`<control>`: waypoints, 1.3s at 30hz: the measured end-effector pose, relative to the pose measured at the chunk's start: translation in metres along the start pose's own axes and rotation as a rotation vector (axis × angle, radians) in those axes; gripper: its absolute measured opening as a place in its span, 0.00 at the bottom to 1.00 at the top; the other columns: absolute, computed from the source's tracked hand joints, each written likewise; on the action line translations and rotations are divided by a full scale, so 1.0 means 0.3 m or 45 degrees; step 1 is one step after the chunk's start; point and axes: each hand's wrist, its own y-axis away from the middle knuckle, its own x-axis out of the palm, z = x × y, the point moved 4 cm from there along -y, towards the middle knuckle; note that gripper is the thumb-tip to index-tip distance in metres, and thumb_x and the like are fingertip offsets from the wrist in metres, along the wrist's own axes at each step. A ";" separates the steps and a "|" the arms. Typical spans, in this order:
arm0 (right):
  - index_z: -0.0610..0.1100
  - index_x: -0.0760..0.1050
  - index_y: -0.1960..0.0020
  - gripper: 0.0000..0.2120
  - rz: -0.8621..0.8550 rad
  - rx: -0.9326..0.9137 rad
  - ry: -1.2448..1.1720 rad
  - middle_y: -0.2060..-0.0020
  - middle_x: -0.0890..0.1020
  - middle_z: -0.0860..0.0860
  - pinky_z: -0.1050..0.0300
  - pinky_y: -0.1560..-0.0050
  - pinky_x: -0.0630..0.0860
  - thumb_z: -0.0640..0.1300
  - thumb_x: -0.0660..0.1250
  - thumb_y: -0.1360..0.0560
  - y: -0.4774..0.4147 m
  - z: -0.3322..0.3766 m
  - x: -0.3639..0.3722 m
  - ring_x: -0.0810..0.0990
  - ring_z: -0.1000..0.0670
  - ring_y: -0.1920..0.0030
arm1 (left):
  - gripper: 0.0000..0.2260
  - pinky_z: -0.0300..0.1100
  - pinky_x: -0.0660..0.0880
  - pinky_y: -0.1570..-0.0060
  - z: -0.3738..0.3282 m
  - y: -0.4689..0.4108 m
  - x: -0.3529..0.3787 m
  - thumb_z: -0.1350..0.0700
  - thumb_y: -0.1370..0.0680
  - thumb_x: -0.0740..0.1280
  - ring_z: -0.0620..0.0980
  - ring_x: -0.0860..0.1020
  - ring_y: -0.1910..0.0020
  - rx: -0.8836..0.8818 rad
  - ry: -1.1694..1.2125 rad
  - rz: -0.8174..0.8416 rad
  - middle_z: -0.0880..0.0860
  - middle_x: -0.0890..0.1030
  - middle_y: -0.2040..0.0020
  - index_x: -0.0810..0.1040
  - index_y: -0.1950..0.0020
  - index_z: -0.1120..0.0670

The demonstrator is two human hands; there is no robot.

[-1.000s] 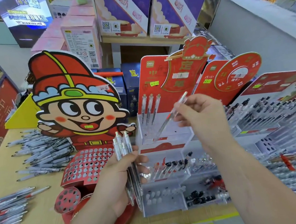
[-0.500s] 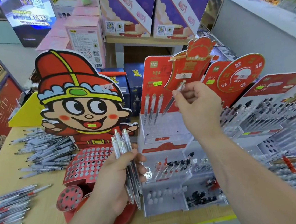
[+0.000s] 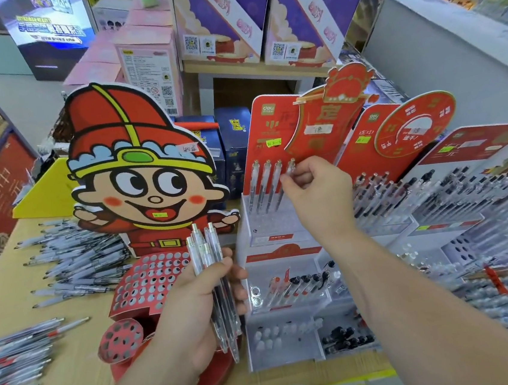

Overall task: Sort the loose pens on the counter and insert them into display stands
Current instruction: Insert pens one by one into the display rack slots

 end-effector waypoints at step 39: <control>0.40 0.81 0.51 0.07 0.570 0.569 -0.707 0.63 0.83 0.39 0.59 0.68 0.77 0.41 0.76 0.27 0.189 0.011 -0.083 0.83 0.48 0.67 | 0.06 0.45 0.72 0.68 0.038 -0.009 0.127 0.60 0.20 0.67 0.52 0.76 0.68 0.033 -0.386 0.254 0.58 0.81 0.61 0.77 0.43 0.59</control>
